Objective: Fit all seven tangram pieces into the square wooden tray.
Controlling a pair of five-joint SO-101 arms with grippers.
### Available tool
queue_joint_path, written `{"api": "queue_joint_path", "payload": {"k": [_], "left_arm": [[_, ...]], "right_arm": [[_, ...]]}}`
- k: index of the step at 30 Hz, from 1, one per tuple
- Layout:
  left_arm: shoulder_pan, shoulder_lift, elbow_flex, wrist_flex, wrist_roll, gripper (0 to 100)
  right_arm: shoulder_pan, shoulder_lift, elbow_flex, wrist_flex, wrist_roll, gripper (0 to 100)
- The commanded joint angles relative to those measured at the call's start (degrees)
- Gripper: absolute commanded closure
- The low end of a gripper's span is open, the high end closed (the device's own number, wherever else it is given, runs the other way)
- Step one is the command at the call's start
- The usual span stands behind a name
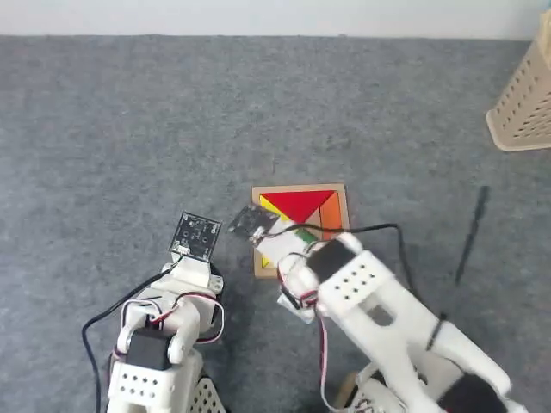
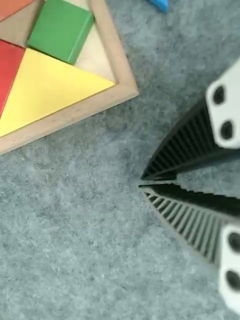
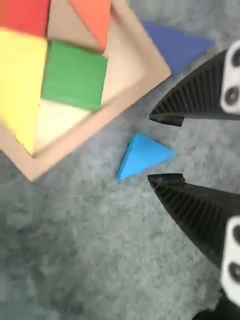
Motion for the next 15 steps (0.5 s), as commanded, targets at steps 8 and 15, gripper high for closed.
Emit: {"api": "queue_joint_path", "payload": {"k": [8, 15], "left_arm": [[-0.2, -1.1, -1.0, 0.4, 0.4, 99], [-0.2, -1.1, -1.0, 0.4, 0.4, 99]], "right_arm": [[1.8, 14.0, -0.4, -6.5, 6.9, 83.3], [3.4, 14.7, 0.4, -8.5, 9.6, 83.3]]}}
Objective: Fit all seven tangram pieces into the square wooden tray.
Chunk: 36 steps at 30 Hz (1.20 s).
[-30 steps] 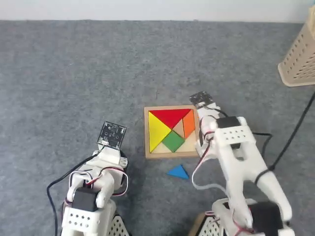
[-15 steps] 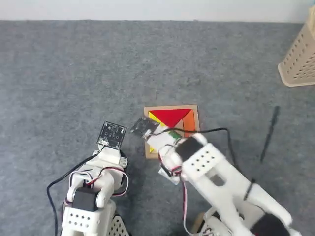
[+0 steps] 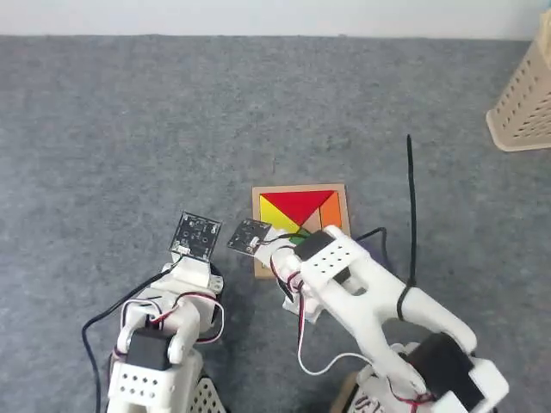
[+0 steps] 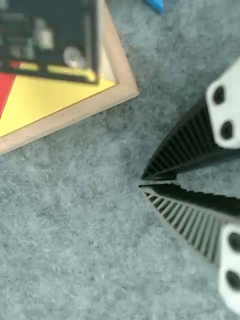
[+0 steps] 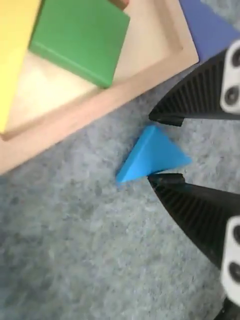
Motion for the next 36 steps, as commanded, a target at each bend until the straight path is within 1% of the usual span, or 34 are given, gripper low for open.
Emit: {"api": "queue_joint_path", "payload": {"k": [1, 5, 8, 15, 18, 20, 23, 31, 34, 36], "left_arm": [[-0.2, -1.1, -1.0, 0.4, 0.4, 99], [-0.2, -1.1, -1.0, 0.4, 0.4, 99], [-0.2, -1.1, -1.0, 0.4, 0.4, 99], [-0.2, -1.1, -1.0, 0.4, 0.4, 99], [-0.2, -1.1, -1.0, 0.4, 0.4, 99], [-0.2, -1.1, -1.0, 0.4, 0.4, 99], [-0.2, -1.1, -1.0, 0.4, 0.4, 99], [-0.2, -1.1, -1.0, 0.4, 0.4, 99], [-0.2, -1.1, -1.0, 0.4, 0.4, 99], [-0.2, -1.1, -1.0, 0.4, 0.4, 99]], "right_arm": [[0.9, 0.0, 0.9, -2.3, 1.5, 83.3], [0.7, -0.3, 3.1, -4.6, 5.7, 83.6], [0.7, -0.4, 3.9, -5.1, 7.0, 83.8], [0.9, -0.5, 3.6, -5.1, 7.0, 95.8], [0.9, -0.6, 2.7, -4.1, 7.0, 98.8], [0.9, -1.1, 1.4, -2.0, 6.8, 99.1], [0.9, -5.1, 1.0, 0.7, 6.6, 99.1], [1.0, -23.3, 1.2, 8.8, 6.6, 99.1], [1.8, -25.7, 0.1, 8.3, 6.9, 99.1], [2.9, -24.0, -2.6, 8.3, 7.0, 99.1]]}}
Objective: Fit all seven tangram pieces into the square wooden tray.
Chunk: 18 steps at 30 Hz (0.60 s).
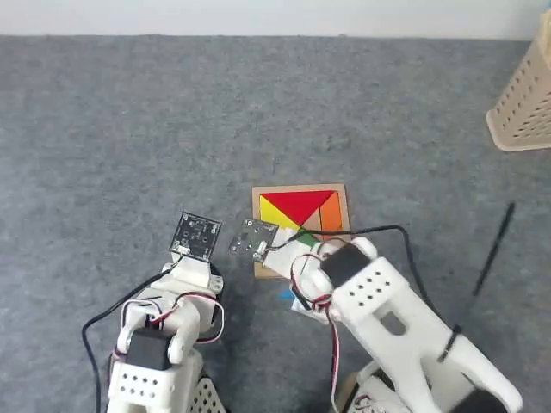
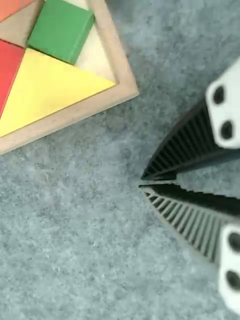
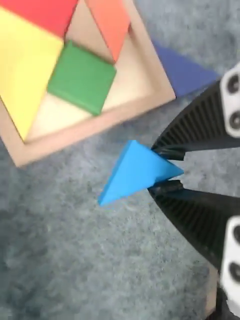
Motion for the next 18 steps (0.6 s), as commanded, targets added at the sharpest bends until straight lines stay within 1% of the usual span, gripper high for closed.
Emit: {"api": "queue_joint_path", "payload": {"k": [1, 5, 11, 18], "left_arm": [[-0.2, -1.1, -1.0, 0.4, 0.4, 99], [-0.2, -1.1, -1.0, 0.4, 0.4, 99], [-0.2, -1.1, -1.0, 0.4, 0.4, 99], [-0.2, -1.1, -1.0, 0.4, 0.4, 99]], "right_arm": [[2.2, 0.2, -6.9, 0.3, 1.0, 99.1], [2.7, 10.7, -13.8, -0.1, 3.1, 99.1], [2.7, 24.8, -24.5, -1.5, 3.0, 99.1], [2.8, 34.4, -28.8, -4.2, 2.9, 99.1]]}}
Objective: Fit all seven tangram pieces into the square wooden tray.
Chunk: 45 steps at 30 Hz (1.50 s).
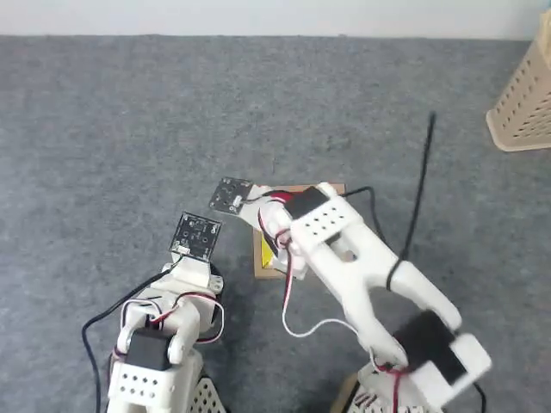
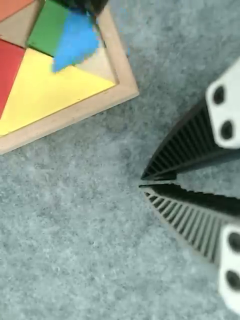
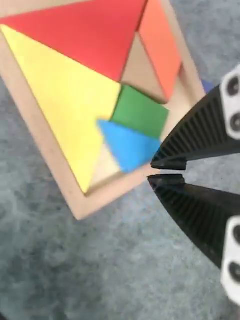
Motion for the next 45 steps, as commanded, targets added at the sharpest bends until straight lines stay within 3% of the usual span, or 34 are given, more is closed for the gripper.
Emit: {"api": "queue_joint_path", "payload": {"k": [1, 5, 9, 15, 22, 28, 32, 38, 45], "left_arm": [[-0.2, -1.1, -1.0, 0.4, 0.4, 99], [-0.2, -1.1, -1.0, 0.4, 0.4, 99], [-0.2, -1.1, -1.0, 0.4, 0.4, 99], [-0.2, -1.1, -1.0, 0.4, 0.4, 99], [-0.2, -1.1, -1.0, 0.4, 0.4, 99], [-0.2, -1.1, -1.0, 0.4, 0.4, 99], [-0.2, -1.1, -1.0, 0.4, 0.4, 99], [-0.2, -1.1, -1.0, 0.4, 0.4, 99], [-0.2, -1.1, -1.0, 0.4, 0.4, 99]], "right_arm": [[1.0, 1.5, -3.6, -1.6, 0.6, 99.1], [3.5, 1.9, -3.8, -1.6, 0.3, 99.1], [7.3, 1.9, -5.4, -2.9, -6.0, 99.1], [10.2, 1.9, -5.0, -5.0, -9.2, 99.1], [9.8, -0.7, 0.6, -11.5, -10.4, 99.1], [9.9, -9.6, 7.6, -15.6, -17.6, 99.1], [6.0, -11.4, 8.4, -15.3, -20.3, 98.6], [2.1, -8.2, 8.2, -15.1, -20.5, 85.5], [1.8, -4.1, 5.9, -15.2, -20.4, 85.8]]}}
